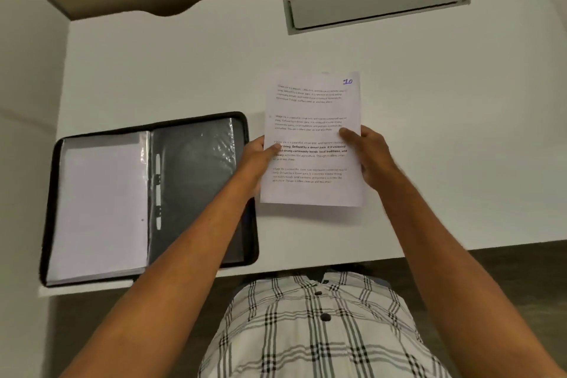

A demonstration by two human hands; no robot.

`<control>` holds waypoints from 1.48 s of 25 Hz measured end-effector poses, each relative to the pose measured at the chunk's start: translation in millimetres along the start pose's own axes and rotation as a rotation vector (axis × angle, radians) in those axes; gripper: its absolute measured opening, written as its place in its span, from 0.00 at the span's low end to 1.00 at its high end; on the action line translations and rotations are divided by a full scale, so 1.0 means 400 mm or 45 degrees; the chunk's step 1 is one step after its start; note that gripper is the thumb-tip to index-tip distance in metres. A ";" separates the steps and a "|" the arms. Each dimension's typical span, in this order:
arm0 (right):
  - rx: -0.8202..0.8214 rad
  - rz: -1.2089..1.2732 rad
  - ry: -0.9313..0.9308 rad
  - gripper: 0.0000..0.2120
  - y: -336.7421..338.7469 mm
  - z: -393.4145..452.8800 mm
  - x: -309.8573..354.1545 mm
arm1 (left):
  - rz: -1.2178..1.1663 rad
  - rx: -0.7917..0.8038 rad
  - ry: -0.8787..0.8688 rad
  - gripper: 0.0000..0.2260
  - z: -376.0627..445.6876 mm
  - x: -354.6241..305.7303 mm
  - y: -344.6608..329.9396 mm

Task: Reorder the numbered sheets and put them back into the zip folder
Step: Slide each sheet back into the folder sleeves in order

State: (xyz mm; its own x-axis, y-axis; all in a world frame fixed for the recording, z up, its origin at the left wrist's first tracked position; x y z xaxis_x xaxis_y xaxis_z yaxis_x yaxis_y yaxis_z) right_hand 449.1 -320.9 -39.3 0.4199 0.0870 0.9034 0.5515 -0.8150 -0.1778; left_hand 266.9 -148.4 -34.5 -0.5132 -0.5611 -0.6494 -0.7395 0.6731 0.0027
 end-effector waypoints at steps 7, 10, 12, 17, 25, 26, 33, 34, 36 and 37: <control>0.326 -0.336 -0.045 0.16 -0.369 0.016 -0.096 | 0.051 -0.088 -0.022 0.06 0.019 -0.034 0.400; 0.380 -0.435 -0.041 0.13 -0.485 0.024 -0.113 | 0.081 -0.121 -0.035 0.06 0.035 -0.056 0.506; 0.383 -0.482 -0.002 0.09 -0.542 0.030 -0.118 | 0.123 -0.181 -0.126 0.05 0.045 -0.072 0.565; 0.303 -0.564 0.151 0.10 -0.620 0.062 -0.103 | 0.540 -0.628 -0.532 0.12 0.096 -0.092 0.677; -0.134 -0.387 0.282 0.10 -0.620 0.127 -0.069 | 1.547 -0.725 -0.608 0.25 0.149 -0.039 0.656; -0.149 -0.382 0.292 0.09 -0.625 0.129 -0.068 | 1.543 -0.731 -0.647 0.25 0.143 -0.033 0.655; -0.298 -0.328 0.364 0.14 -0.647 0.128 -0.049 | 1.404 -0.730 -0.805 0.13 0.132 -0.043 0.673; -0.308 -0.292 0.361 0.15 -0.651 0.126 -0.050 | 1.381 -0.734 -0.847 0.10 0.129 -0.049 0.675; -0.308 -0.221 0.357 0.17 -0.663 0.124 -0.054 | 1.370 -0.731 -0.904 0.05 0.129 -0.058 0.678; -0.319 -0.180 0.348 0.18 -0.666 0.124 -0.057 | 1.370 -0.716 -0.919 0.04 0.130 -0.063 0.680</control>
State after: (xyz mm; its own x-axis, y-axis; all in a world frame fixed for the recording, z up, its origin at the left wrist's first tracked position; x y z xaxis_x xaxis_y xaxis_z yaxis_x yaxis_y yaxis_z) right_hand 328.2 -77.3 -31.8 0.1266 0.0798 0.9887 0.3831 -0.9233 0.0255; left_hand 101.4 73.7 -57.1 -0.7241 0.5783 -0.3758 -0.2951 0.2327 0.9267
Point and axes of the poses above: each hand's wrist, its own z-axis towards the middle knuckle, its own y-axis out of the back of the hand, x = y × z, the point moved 4 cm from there along z, towards the middle knuckle, and after that the axes turned 12 degrees about y, right-handed, at the moved point
